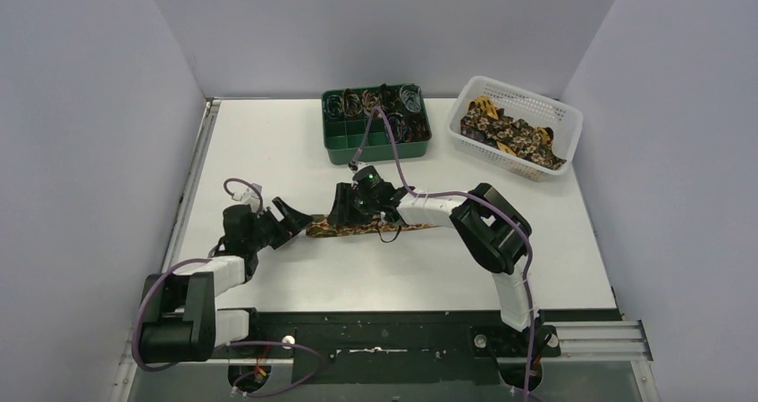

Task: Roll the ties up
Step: Roll the tie at the center of the board.

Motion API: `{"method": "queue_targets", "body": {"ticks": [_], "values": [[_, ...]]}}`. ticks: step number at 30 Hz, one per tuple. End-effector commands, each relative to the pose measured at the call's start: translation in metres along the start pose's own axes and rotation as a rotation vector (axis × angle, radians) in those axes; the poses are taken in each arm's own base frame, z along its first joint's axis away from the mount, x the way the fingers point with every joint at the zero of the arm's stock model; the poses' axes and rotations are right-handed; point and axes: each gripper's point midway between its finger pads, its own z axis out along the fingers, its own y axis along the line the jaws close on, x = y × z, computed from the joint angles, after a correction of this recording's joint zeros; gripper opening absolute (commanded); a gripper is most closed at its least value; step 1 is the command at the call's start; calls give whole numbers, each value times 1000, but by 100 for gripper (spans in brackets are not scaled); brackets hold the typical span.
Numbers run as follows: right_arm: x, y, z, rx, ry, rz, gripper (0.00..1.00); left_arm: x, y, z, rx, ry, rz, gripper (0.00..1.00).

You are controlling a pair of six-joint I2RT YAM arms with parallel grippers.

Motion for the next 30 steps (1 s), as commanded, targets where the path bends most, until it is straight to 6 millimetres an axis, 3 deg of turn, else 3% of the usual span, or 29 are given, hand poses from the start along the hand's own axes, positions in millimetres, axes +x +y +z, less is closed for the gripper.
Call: {"method": "queue_targets", "body": {"ticks": [1,8,14,30], "values": [[0,-7,2,37,-9,-18,48,-8,-19,8,56,-26,77,77],[5,-13,5,43,4,-8,44,3,-19,17,54,21,82,73],[11,-19,6,50,23,-5,41,-1,-21,20,57,7,78,71],[18,-32,7,72,17,-16,37,23,-5,31,22,84,-14,60]]}}
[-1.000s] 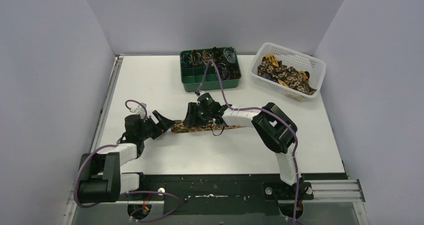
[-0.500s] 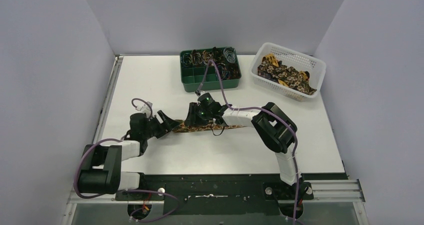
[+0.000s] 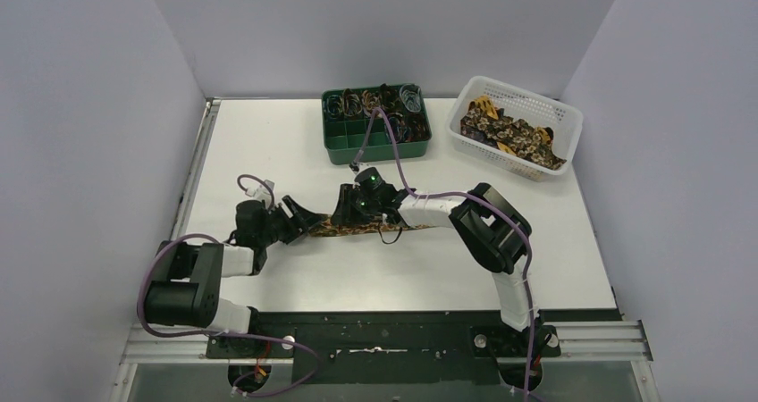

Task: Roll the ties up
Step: Roll the tie at the center of the board.

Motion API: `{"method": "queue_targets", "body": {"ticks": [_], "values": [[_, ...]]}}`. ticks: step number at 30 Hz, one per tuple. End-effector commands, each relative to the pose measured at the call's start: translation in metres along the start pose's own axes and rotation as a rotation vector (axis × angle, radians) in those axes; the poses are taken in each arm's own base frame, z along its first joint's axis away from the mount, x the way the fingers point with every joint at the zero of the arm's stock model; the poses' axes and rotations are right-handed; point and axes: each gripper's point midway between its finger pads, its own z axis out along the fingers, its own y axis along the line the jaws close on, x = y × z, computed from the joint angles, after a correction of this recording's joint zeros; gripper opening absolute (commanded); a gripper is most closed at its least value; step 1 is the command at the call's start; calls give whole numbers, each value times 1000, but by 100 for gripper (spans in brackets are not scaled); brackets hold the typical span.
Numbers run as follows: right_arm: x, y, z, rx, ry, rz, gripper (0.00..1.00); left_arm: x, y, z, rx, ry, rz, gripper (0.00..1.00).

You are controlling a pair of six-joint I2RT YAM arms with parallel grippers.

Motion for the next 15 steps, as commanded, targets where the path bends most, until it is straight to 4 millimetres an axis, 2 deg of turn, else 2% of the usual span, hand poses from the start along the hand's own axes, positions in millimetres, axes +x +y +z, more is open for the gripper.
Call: {"method": "queue_targets", "body": {"ticks": [1,9,15], "values": [[16,-27,4,72,27,1,37,7,6,6,-17,31,-25,59],[16,-28,5,71,31,7,37,15,4,7,1,72,-1,51],[14,-24,4,54,28,2,37,15,10,5,-40,85,34,46]]}}
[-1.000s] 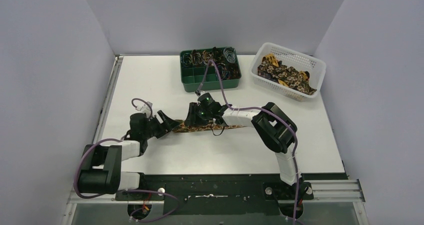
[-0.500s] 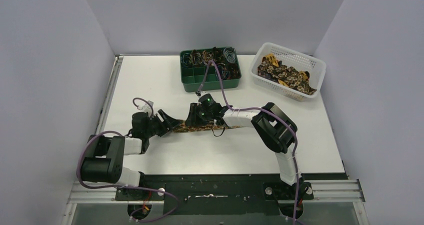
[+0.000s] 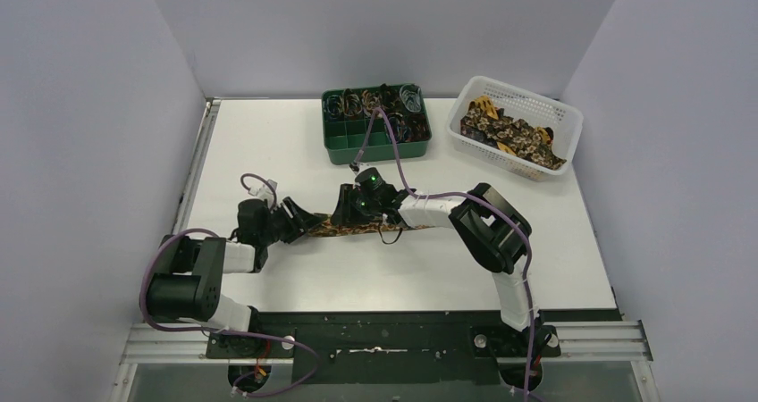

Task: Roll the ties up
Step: Roll the tie at the center of the board.

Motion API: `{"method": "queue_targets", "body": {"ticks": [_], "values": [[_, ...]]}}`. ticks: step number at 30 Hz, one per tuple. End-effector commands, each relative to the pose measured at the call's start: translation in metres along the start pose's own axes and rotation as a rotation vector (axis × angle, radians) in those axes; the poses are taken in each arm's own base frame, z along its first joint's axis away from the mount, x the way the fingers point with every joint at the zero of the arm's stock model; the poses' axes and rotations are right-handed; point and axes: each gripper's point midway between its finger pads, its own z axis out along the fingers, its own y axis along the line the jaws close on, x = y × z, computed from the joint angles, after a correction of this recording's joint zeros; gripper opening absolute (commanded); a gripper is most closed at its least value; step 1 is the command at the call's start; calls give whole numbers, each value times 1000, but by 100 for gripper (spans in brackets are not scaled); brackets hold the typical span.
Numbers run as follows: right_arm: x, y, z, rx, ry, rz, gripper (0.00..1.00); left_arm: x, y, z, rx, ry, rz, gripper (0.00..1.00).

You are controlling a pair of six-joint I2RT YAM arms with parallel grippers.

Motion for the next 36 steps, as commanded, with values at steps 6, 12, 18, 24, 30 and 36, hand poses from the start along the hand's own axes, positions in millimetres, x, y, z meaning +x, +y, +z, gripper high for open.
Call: {"method": "queue_targets", "body": {"ticks": [6,12,18,24,30,36], "values": [[12,-15,2,21,36,-4,38,4,7,1,-67,60,69,43],[-3,9,-11,-49,16,-36,45,-3,2,4,-100,64,127,36],[-31,19,-39,-71,-48,-56,53,-12,-3,-1,-154,47,178,34],[-50,-5,-68,-15,-121,-32,54,-29,-11,-11,-240,14,264,33],[-60,-31,-89,32,-151,-15,55,-36,-11,-21,-378,16,377,33],[-68,-39,-105,48,-183,-17,56,-39,-7,-24,-546,38,512,33]]}}
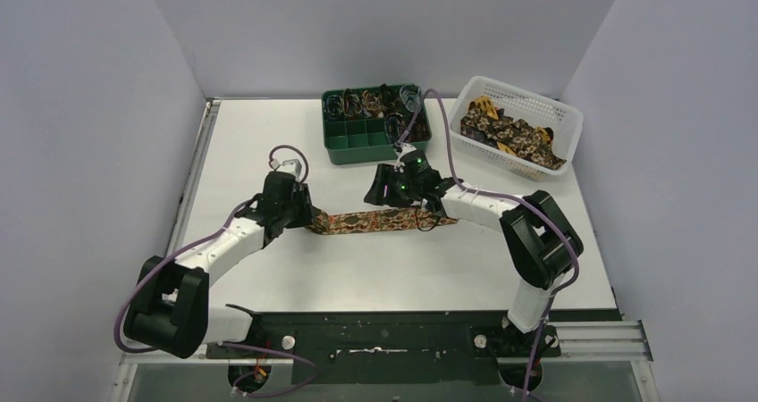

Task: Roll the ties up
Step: Roll the tie at the center of the board.

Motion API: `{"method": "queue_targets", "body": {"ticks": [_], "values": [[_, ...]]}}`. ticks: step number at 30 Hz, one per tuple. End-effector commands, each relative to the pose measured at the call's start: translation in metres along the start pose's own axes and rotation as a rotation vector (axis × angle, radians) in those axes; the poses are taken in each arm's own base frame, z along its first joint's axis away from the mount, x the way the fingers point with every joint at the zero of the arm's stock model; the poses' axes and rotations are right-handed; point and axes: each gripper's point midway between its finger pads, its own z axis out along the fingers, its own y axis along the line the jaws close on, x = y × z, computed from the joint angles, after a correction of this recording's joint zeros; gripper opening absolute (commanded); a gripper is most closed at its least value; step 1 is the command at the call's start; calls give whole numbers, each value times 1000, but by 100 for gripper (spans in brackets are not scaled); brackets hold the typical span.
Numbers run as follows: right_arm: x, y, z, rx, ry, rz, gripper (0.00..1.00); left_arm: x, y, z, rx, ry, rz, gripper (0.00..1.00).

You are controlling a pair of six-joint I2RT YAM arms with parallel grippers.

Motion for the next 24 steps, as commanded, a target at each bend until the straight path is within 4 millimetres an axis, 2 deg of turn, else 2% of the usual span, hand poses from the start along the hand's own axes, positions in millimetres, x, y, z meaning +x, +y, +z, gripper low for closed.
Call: {"method": "queue_targets", "body": {"ticks": [1,11,17,24], "values": [[-17,9,-21,-15,-63,-37,56,-9,13,-5,-174,5,128,33],[-19,-1,-32,3,-84,-27,56,-19,-4,-8,-359,-13,330,33],[-25,-20,-43,36,-118,5,56,-19,-25,-6,-410,-20,421,33],[-33,-44,-58,66,-155,56,58,-9,-53,5,-406,-9,496,33]]}}
